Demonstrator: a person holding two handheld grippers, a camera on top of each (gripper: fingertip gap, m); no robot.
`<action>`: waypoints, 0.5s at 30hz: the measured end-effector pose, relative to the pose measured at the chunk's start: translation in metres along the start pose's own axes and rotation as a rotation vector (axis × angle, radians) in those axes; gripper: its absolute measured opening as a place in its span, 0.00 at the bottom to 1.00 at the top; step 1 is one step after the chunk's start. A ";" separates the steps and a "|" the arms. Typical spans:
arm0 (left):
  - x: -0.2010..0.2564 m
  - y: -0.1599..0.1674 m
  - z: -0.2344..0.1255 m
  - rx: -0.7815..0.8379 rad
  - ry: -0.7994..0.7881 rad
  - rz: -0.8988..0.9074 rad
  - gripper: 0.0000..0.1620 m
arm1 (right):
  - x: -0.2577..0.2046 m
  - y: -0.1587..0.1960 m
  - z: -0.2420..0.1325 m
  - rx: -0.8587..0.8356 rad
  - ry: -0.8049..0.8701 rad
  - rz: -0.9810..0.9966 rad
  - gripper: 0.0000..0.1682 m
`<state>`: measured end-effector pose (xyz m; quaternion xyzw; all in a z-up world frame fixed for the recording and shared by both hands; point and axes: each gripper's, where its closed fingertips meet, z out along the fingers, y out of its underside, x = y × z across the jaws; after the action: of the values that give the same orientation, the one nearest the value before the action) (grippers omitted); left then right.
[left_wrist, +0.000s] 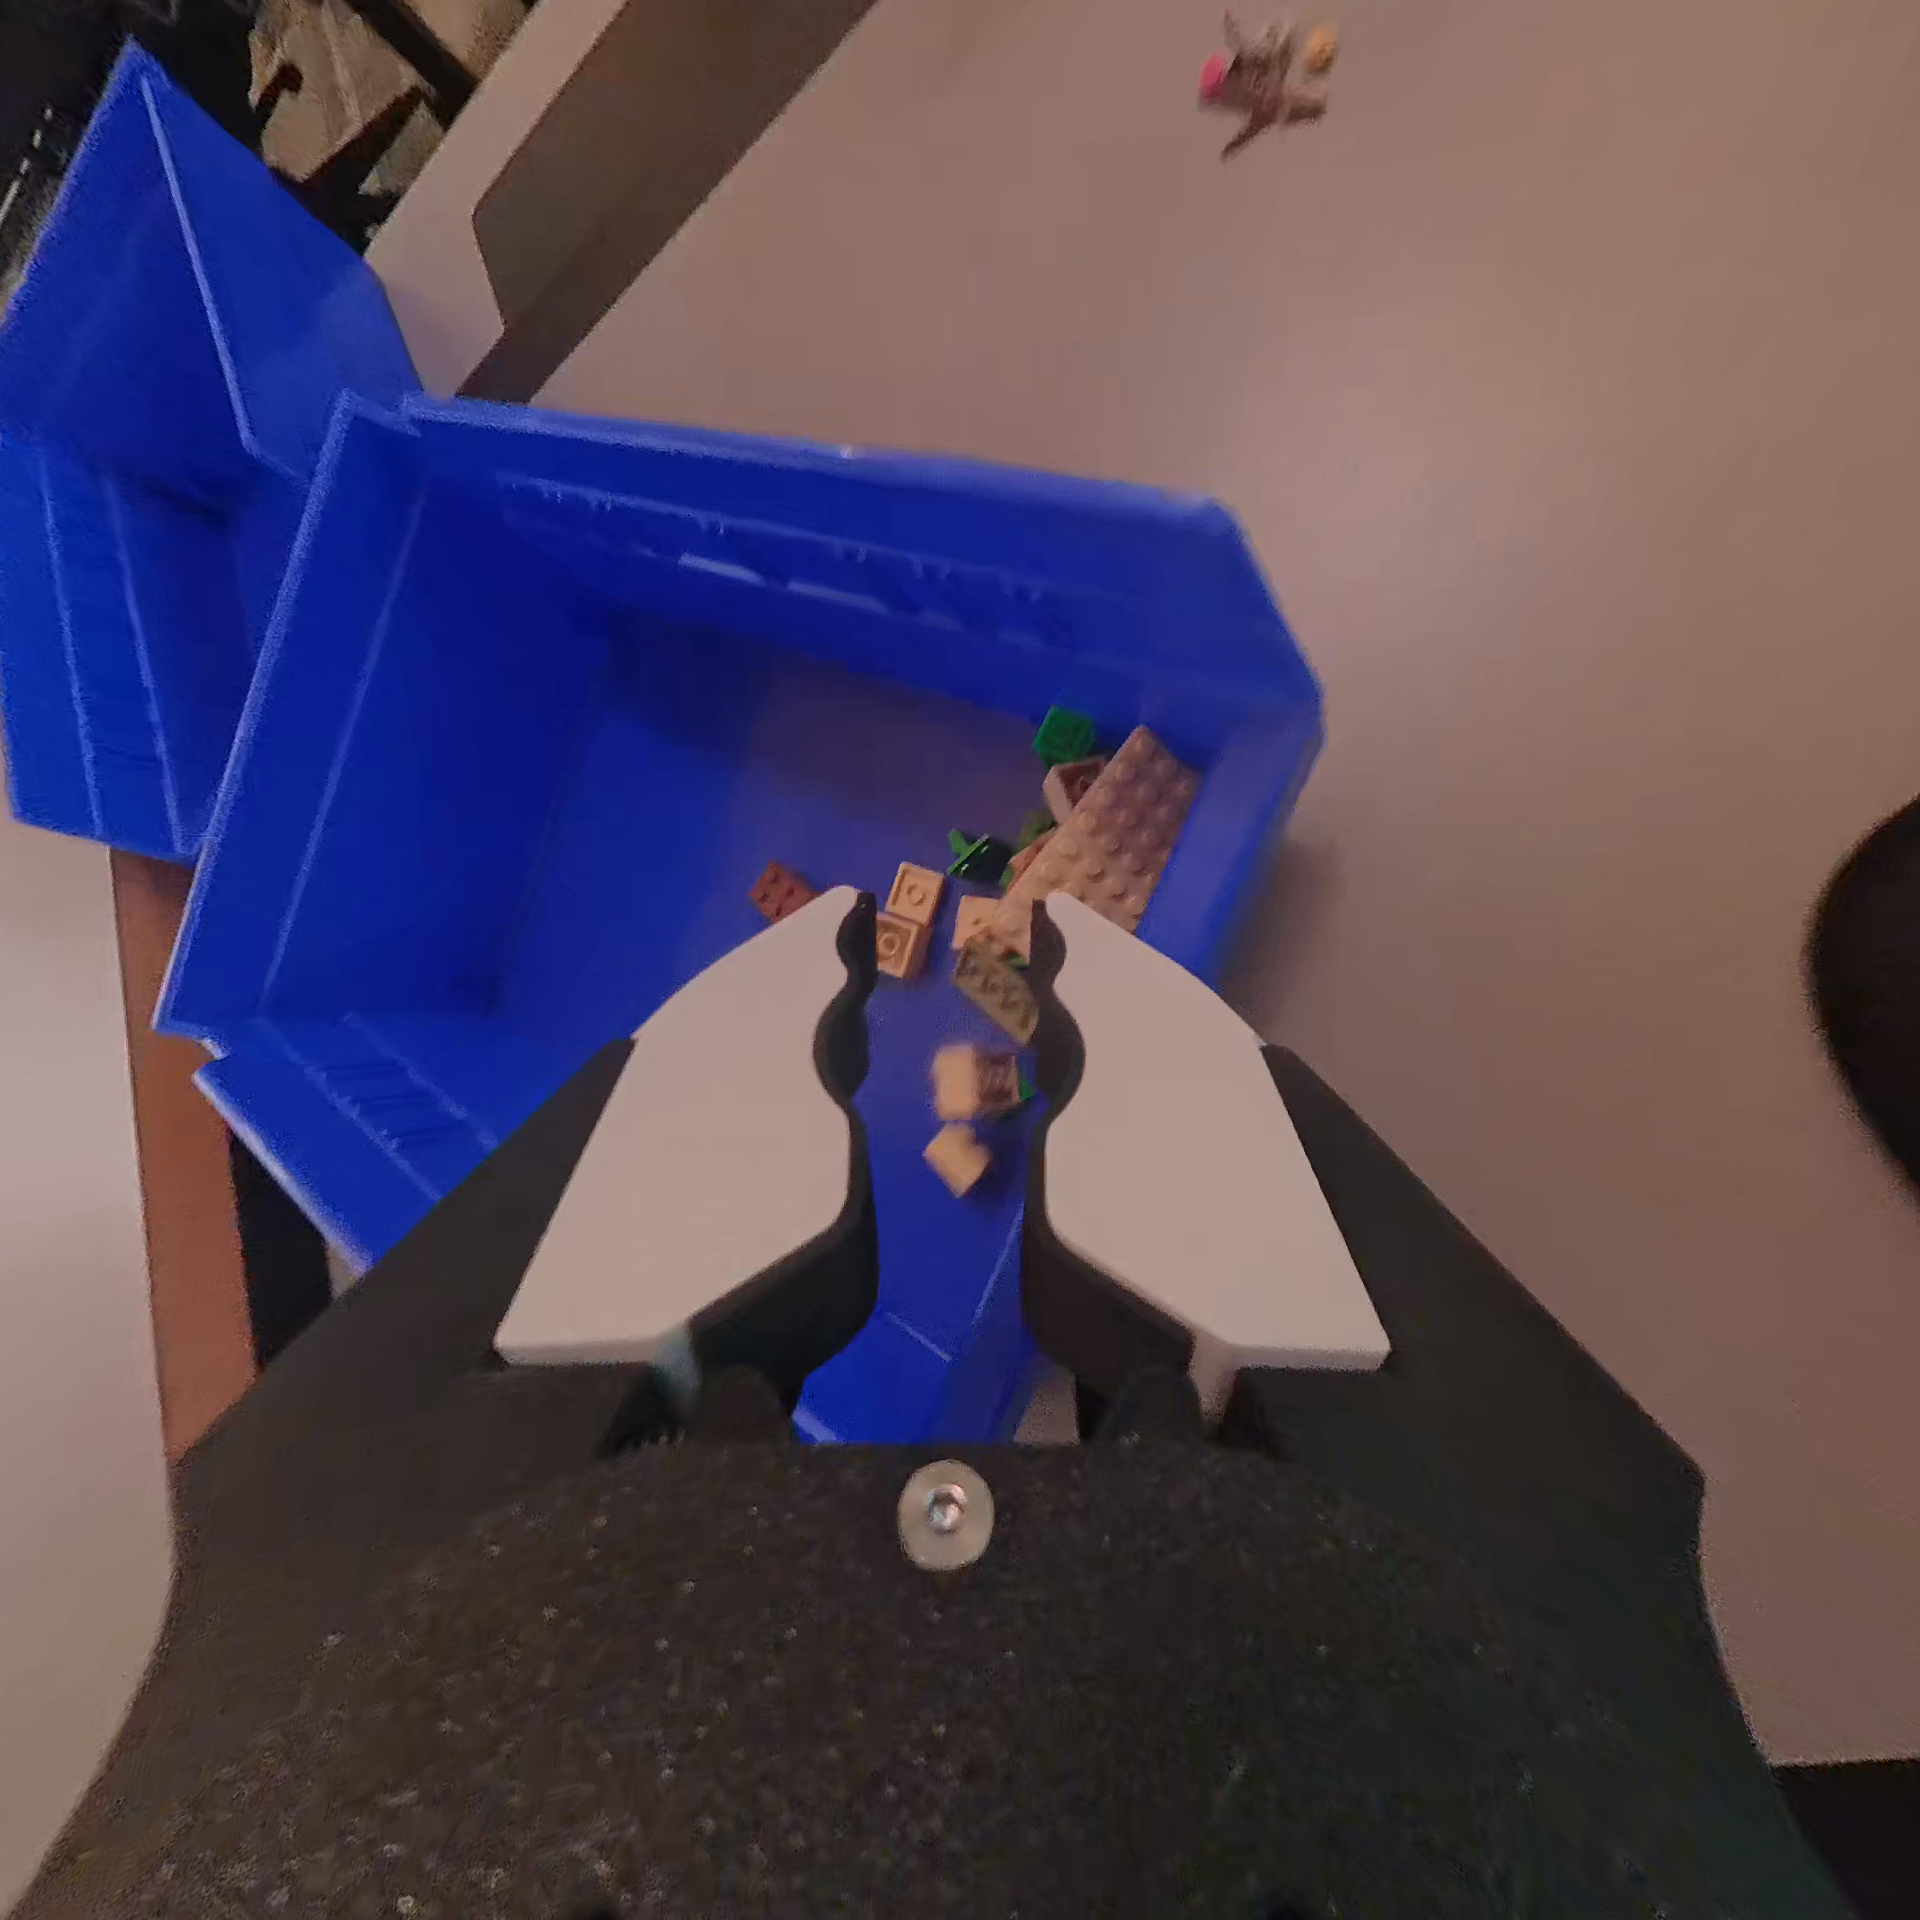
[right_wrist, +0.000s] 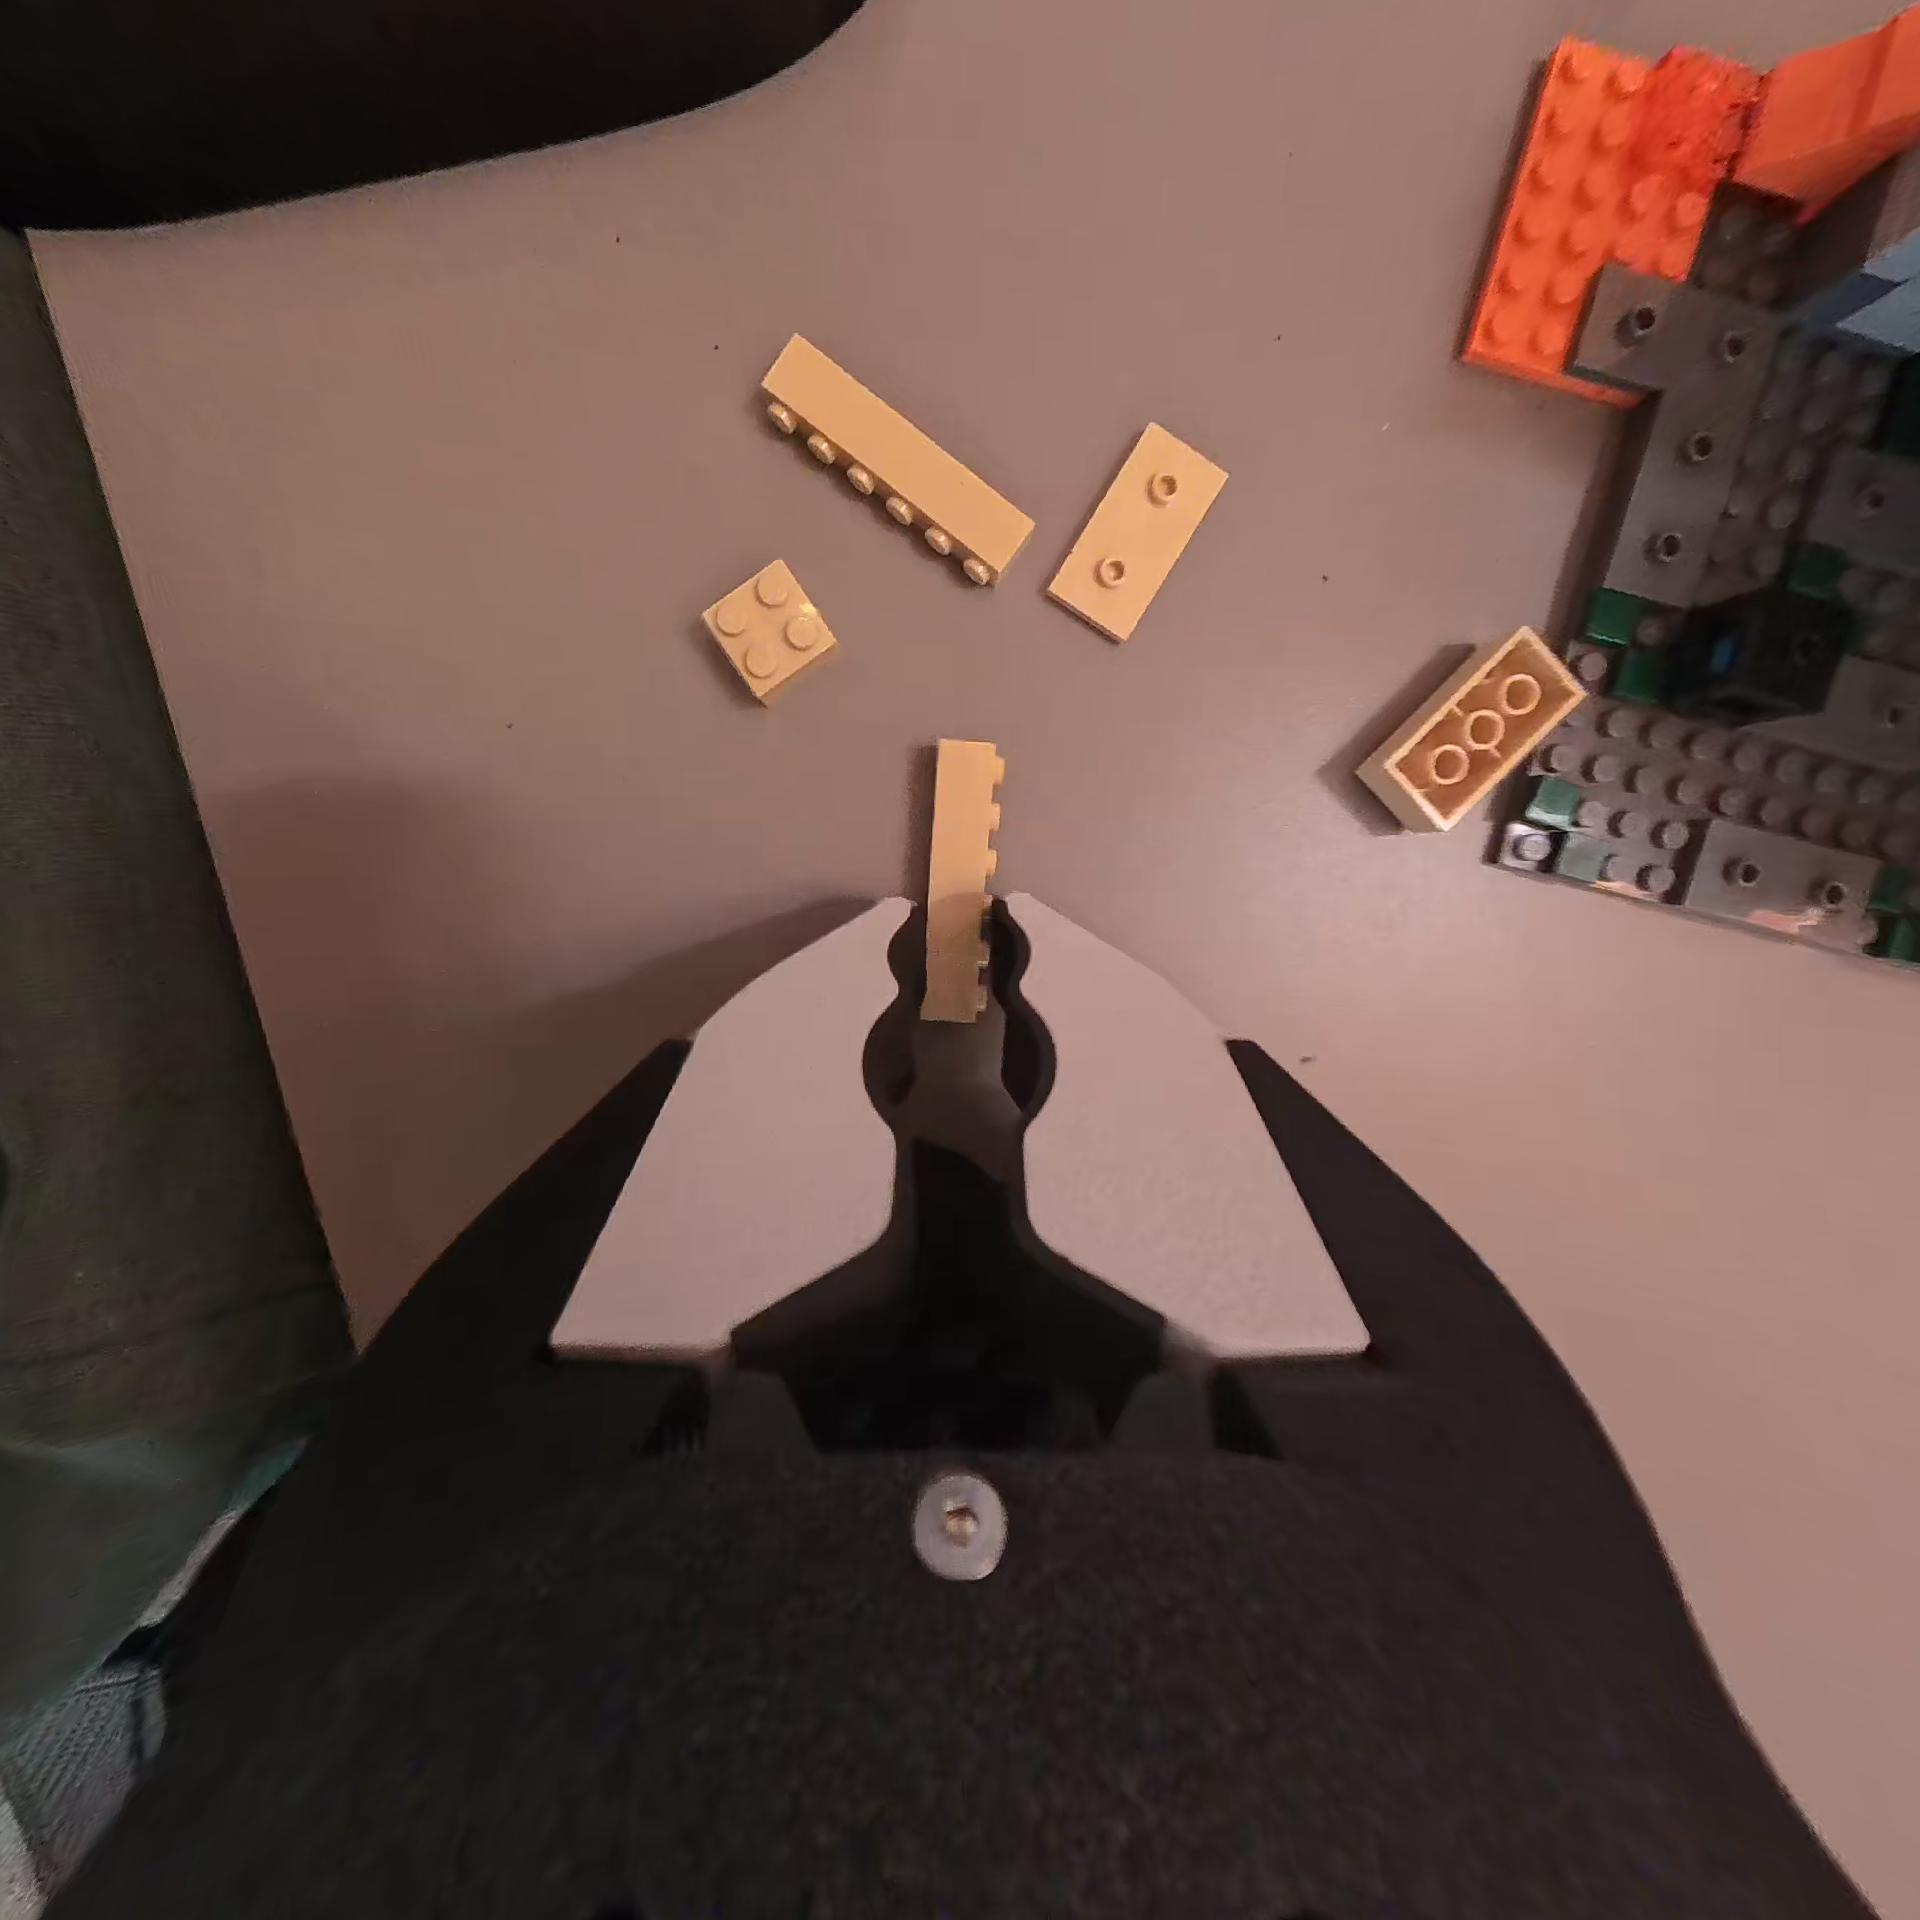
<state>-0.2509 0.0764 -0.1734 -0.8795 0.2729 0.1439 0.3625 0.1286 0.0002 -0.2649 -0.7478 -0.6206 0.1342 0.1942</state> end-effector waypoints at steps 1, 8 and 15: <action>0.006 -0.006 -0.005 0.034 0.027 -0.009 0.17 | 0.002 -0.003 -0.001 0.021 0.017 -0.016 0.07; 0.128 -0.065 -0.057 0.314 0.645 -0.127 0.17 | 0.000 -0.063 -0.027 0.327 0.202 -0.261 0.07; 0.233 -0.100 -0.084 0.375 1.125 -0.279 0.20 | -0.020 -0.113 -0.038 0.459 0.389 -0.506 0.07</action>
<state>0.0005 -0.0124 -0.1644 -0.7691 0.3255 -0.4423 0.3269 0.0429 -0.0065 -0.1807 -0.5199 -0.6906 0.0732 0.4974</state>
